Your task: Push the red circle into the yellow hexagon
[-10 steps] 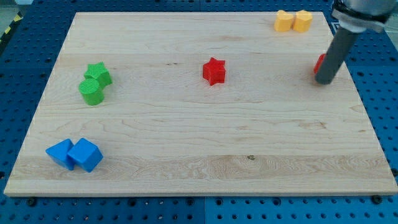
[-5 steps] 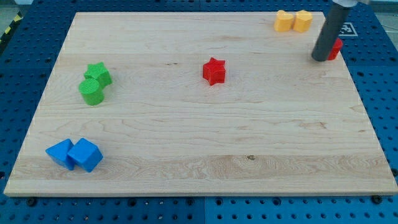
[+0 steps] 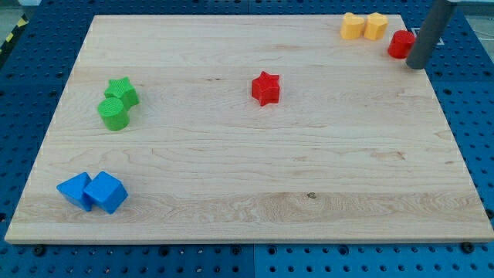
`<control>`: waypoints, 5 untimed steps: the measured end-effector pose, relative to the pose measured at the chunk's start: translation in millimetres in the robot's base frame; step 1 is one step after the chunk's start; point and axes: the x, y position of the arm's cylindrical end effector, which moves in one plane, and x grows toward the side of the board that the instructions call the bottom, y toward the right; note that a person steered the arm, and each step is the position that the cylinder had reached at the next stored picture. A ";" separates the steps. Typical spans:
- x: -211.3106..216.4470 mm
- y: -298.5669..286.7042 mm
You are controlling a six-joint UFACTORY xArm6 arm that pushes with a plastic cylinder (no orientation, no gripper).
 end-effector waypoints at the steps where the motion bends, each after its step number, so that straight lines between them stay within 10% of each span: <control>1: 6.6 25.4; 5: -25.3 -11.4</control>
